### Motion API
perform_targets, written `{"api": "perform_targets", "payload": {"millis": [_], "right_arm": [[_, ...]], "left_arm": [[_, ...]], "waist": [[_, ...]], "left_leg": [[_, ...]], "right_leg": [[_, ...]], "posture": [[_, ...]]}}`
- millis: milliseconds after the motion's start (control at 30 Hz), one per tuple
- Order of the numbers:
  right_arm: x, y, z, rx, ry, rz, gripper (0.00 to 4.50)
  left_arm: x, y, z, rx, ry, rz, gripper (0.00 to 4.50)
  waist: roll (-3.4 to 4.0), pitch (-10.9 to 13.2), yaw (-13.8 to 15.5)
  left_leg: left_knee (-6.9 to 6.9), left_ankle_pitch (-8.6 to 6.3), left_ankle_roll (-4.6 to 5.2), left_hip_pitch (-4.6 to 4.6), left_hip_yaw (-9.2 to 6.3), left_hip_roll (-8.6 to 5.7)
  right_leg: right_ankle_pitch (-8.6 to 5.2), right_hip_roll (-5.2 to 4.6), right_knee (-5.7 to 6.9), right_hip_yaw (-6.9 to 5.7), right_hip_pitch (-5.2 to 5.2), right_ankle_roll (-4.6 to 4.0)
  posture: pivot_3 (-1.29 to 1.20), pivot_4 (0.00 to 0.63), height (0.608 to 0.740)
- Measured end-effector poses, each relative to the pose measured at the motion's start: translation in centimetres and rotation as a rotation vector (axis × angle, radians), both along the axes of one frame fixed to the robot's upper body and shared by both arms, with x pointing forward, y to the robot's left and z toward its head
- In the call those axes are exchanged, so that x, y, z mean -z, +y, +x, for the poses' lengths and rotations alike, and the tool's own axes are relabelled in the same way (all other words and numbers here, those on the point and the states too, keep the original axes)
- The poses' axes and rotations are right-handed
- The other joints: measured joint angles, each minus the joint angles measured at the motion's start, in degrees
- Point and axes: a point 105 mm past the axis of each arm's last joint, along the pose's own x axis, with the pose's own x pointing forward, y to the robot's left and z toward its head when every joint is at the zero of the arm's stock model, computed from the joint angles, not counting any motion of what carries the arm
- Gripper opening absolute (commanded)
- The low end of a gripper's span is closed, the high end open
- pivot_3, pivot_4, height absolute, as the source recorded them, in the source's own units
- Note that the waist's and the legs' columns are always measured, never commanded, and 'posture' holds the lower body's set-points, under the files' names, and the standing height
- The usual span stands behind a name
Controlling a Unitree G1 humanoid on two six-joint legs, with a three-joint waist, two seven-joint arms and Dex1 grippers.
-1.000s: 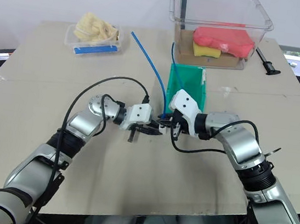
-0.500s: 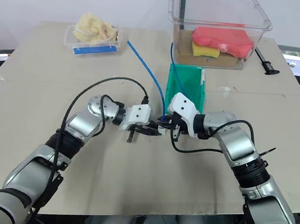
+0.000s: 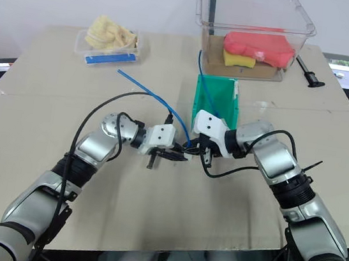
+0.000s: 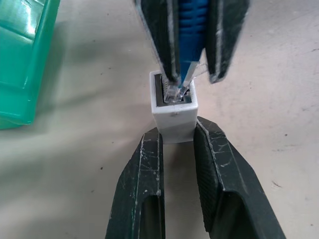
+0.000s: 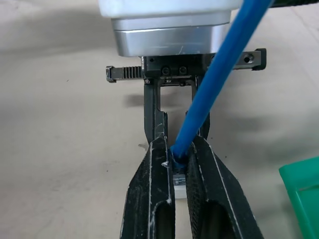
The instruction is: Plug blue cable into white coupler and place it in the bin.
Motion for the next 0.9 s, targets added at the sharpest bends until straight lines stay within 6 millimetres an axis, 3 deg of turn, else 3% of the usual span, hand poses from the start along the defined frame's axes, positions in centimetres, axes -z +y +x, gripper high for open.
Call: {"api": "perform_targets", "payload": {"millis": [367, 467, 567, 700, 800, 900], "right_arm": [[1.4, 0.8, 0.8, -0.027, -0.073, 0.005, 0.0], [1.4, 0.9, 1.2, 0.038, -0.074, 0.088, 1.03], [1.4, 0.7, 1.2, 0.111, -0.056, 0.181, 2.54], [-4.3, -0.8, 1.5, 0.189, -0.197, 0.347, 4.35], [-8.4, -3.2, -0.3, 0.254, -0.314, 0.45, 4.48], [-8.0, -5.8, -2.5, 0.351, -0.341, 0.422, 4.48]], "left_arm": [[0.4, 0.5, 0.1, -0.047, 0.01, 0.001, 0.26], [0.3, 0.4, 0.1, -0.056, 0.015, -0.006, 0.26], [0.1, 0.1, -0.1, -0.055, 0.023, -0.034, 0.26], [-0.1, 0.1, -0.3, -0.086, 0.073, -0.081, 0.26], [-0.7, 0.4, -0.3, -0.143, 0.12, -0.144, 0.26], [-2.3, 0.5, 0.2, -0.23, 0.178, -0.25, 0.26]], "waist": [[-0.06, -0.27, -0.33], [-0.1, -0.3, -0.29], [0.01, -0.2, -0.12], [0.01, -0.2, 0.03], [0.0, -0.2, 0.45], [-0.01, -0.2, 1.34]], "left_leg": [[-0.03, -0.01, 0.0, 0.55, 0.03, 0.1], [-0.03, -0.01, 0.0, 0.56, -0.01, 0.15], [0.03, 0.04, -0.09, 0.13, -0.02, 0.11], [0.17, 0.14, -0.27, -0.61, -0.08, 0.04], [0.19, 0.15, -0.29, -0.98, -0.27, 0.04], [0.2, 0.13, -0.26, -1.03, -0.24, -0.01]], "right_leg": [[-0.01, 0.11, 0.08, 0.04, 0.4, 0.01], [0.0, 0.15, 0.08, 0.03, 0.44, 0.0], [0.02, 0.03, 0.12, 0.06, 0.06, -0.02], [0.02, -0.03, 0.1, 0.04, -0.57, -0.01], [0.02, -0.05, 0.08, -0.11, -0.85, -0.01], [0.01, -0.08, 0.01, -0.12, -0.85, 0.0]], "posture": [[0.0, 0.15, 0.74], [0.0, 0.15, 0.74], [0.0, 0.15, 0.74], [0.0, 0.15, 0.74], [0.0, 0.15, 0.74], [0.0, 0.15, 0.74]]}}
